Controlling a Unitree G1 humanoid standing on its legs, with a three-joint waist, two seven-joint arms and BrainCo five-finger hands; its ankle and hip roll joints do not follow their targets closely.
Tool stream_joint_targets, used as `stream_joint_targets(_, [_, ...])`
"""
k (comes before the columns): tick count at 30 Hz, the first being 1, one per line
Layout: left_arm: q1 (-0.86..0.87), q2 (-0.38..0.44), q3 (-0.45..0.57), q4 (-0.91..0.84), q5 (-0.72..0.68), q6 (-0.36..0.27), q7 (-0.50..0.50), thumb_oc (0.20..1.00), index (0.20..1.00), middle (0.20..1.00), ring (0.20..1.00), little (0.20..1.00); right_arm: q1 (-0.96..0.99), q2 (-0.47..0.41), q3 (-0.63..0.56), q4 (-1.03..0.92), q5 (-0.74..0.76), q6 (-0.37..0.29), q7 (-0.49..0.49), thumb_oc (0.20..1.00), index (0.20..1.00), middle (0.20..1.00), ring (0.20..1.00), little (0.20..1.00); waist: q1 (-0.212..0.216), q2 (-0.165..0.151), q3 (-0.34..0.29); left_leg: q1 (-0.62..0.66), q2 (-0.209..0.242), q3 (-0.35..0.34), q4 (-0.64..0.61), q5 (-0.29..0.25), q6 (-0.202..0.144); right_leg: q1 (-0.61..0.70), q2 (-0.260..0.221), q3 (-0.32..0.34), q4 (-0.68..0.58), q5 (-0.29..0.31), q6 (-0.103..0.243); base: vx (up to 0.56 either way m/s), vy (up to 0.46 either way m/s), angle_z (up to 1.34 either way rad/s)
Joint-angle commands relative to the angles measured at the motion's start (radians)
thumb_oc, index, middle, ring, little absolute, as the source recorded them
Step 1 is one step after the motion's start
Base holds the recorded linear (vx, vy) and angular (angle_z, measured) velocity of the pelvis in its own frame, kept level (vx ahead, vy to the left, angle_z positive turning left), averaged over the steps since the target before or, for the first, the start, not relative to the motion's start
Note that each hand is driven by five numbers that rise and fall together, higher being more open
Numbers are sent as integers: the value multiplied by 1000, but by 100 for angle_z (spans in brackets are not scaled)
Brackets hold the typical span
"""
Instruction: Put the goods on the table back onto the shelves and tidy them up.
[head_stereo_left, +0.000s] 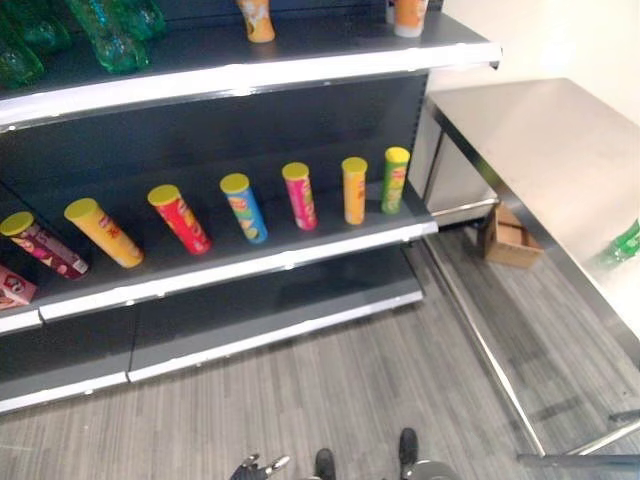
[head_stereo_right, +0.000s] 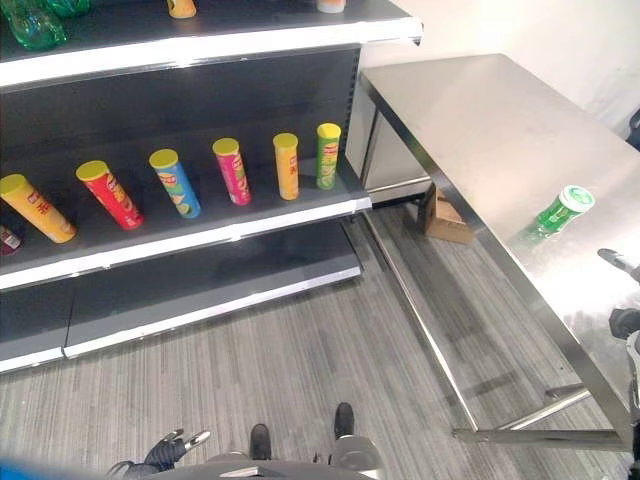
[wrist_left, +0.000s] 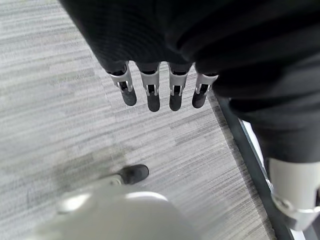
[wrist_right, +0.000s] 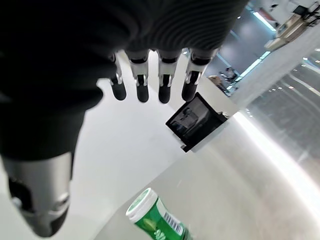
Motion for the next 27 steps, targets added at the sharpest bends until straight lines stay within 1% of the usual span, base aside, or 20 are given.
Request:
stream_joint_targets(1, [-47, 51, 11, 1, 14, -12, 13, 1000, 1000, 1000, 1000, 1000, -84, -43, 18, -21, -24, -23, -18, 1000, 1000, 1000, 1000, 1000, 14, 4, 14, -20, 37, 3, 43, -58, -31, -75, -19, 34, 370, -79, 66, 78, 63, -18])
stream_joint_targets(2, [-47, 54, 16, 2, 17, -13, 13, 1000, 1000, 1000, 1000, 1000, -77, -42, 14, -21, -26, -22, -17, 1000, 1000, 1000, 1000, 1000, 12, 3, 15, -11, 37, -4, 38, -60, -30, -85, -25, 51, 377, -73, 65, 68, 27, -12])
stream_joint_targets(3, [-47, 54, 15, 2, 18, -13, 13, 1000, 1000, 1000, 1000, 1000, -76, -41, 12, -22, -26, -21, -17, 1000, 1000, 1000, 1000, 1000, 14, 2, 16, -9, 36, -3, 37, -60, -30, -87, -26, 52, 380, -74, 65, 80, -11, -2])
stream_joint_targets(4, [-46, 58, 21, 1, 20, -13, 12, 1000, 1000, 1000, 1000, 1000, -70, -40, 8, -22, -30, -20, -19, 1000, 1000, 1000, 1000, 1000, 13, 3, 14, -3, 39, -7, 32, -63, -34, -89, -34, 60, 354, -69, 62, 88, -43, 5])
stream_joint_targets(6, [-51, 64, 22, -4, 17, -15, 9, 1000, 1000, 1000, 1000, 1000, -63, -42, 0, -22, -34, -15, -19, 1000, 1000, 1000, 1000, 1000, 8, 5, 13, -2, 46, -21, 31, -70, -45, -87, -44, 76, 245, -66, 60, 134, -94, -1])
stream_joint_targets(7, [-53, 65, 18, -4, 16, -16, 8, 1000, 1000, 1000, 1000, 1000, -65, -44, -2, -17, -30, -14, -23, 1000, 1000, 1000, 1000, 1000, 4, 3, 15, 0, 47, -29, 32, -77, -52, -92, -48, 94, 162, -55, 64, 141, -129, -16])
stream_joint_targets(9, [-54, 71, 18, -2, 18, -20, 5, 1000, 1000, 1000, 1000, 1000, -56, -46, -11, -9, -21, -13, -25, 1000, 1000, 1000, 1000, 1000, -6, 0, 20, 17, 54, -47, 29, -92, -61, -113, -45, 149, 40, -15, 79, 169, -144, 0])
stream_joint_targets(10, [-53, 76, 19, 0, 17, -21, 4, 1000, 1000, 1000, 1000, 1000, -55, -47, -11, -2, -20, -13, -27, 1000, 1000, 1000, 1000, 1000, -11, -1, 25, 32, 62, -53, 26, -101, -66, -136, -40, 166, 5, 6, 88, 227, -192, 12])
stream_joint_targets(11, [-48, 82, 17, 6, 24, -23, 0, 1000, 1000, 1000, 1000, 1000, -40, -53, -18, 2, -26, -11, -26, 1000, 1000, 1000, 1000, 1000, -17, -10, 24, 53, 66, -57, 24, -115, -75, -132, -41, 157, -30, 13, 99, 163, -147, 6])
stream_joint_targets(12, [-47, 82, 16, 6, 24, -23, 0, 1000, 1000, 1000, 1000, 1000, -37, -52, -21, 0, -26, -10, -26, 1000, 1000, 1000, 1000, 1000, -18, -10, 25, 54, 66, -59, 25, -115, -75, -127, -42, 153, -35, 14, 99, 165, -165, 37])
stream_joint_targets(13, [-48, 82, 15, 3, 32, -22, -4, 1000, 1000, 1000, 1000, 1000, -26, -47, -26, -9, -25, -8, -22, 1000, 1000, 1000, 1000, 1000, -21, -20, 22, 57, 65, -64, 26, -118, -78, -114, -42, 154, -35, 18, 95, 156, -208, 66])
stream_joint_targets(14, [-53, 77, 19, 4, 29, -22, -3, 1000, 1000, 1000, 1000, 1000, 1, -42, -53, -39, -23, -10, -19, 1000, 1000, 1000, 1000, 1000, -29, -25, 18, 62, 83, -70, 24, -115, -89, -109, -34, 155, -27, 29, 93, 192, -277, 74])
stream_joint_targets(16, [-55, 70, 12, 2, 30, -22, -4, 1000, 1000, 1000, 1000, 1000, 25, -44, -75, -40, -18, -13, -14, 1000, 1000, 1000, 1000, 1000, -36, -17, 11, 58, 107, -78, 20, -109, -105, -99, -26, 138, -29, 19, 84, 138, -246, 37])
stream_joint_targets(19, [-55, 57, -10, -8, 32, -23, -13, 1000, 1000, 1000, 1000, 1000, 44, -50, -90, -41, -13, -16, -4, 1000, 1000, 1000, 1000, 1000, -46, 4, 0, 44, 138, -85, 14, -92, -125, -85, -12, 107, -37, 0, 73, 101, -176, 30])
stream_joint_targets(21, [-53, 53, -23, -15, 35, -21, -16, 1000, 1000, 1000, 1000, 1000, 38, -53, -85, -36, -9, -18, -3, 1000, 1000, 1000, 1000, 1000, -47, 18, -4, 40, 152, -86, 13, -82, -135, -79, -1, 94, -38, -14, 64, 83, -116, 29])
stream_joint_targets(22, [-53, 53, -22, -15, 35, -21, -16, 1000, 1000, 1000, 1000, 1000, 37, -54, -84, -35, -9, -18, -3, 1000, 1000, 1000, 1000, 1000, -48, 19, -5, 39, 153, -87, 13, -82, -136, -79, 0, 93, -37, -14, 63, 100, -142, 24])
stream_joint_targets(23, [-55, 53, -28, -9, 41, -23, -21, 1000, 1000, 1000, 1000, 1000, 19, -59, -66, -33, -9, -22, 4, 1000, 1000, 1000, 1000, 1000, -48, 28, -7, 41, 166, -83, 13, -77, -144, -71, 11, 88, -43, -28, 55, 70, -100, 23])
stream_joint_targets(24, [-55, 53, -27, -9, 41, -23, -21, 1000, 1000, 1000, 1000, 1000, 17, -59, -64, -32, -9, -22, 4, 1000, 1000, 1000, 1000, 1000, -49, 29, -6, 41, 167, -82, 13, -77, -145, -71, 12, 88, -43, -28, 55, 139, -188, 14])
stream_joint_targets(25, [-57, 57, -28, -3, 46, -22, -21, 1000, 1000, 1000, 1000, 1000, -4, -63, -34, -51, -18, -24, 14, 1000, 1000, 1000, 1000, 1000, -47, 36, -7, 44, 176, -80, 25, -72, -151, -65, 25, 91, -43, -41, 44, 123, -181, 2])
stream_joint_targets(27, [-53, 64, -14, -3, 50, -19, -23, 1000, 1000, 1000, 1000, 1000, -36, -62, 14, -121, -37, -31, 32, 1000, 1000, 1000, 1000, 1000, -46, 39, -5, 32, 196, -76, 100, -46, -154, -52, 54, 109, -40, -64, 26, 136, -217, -12])
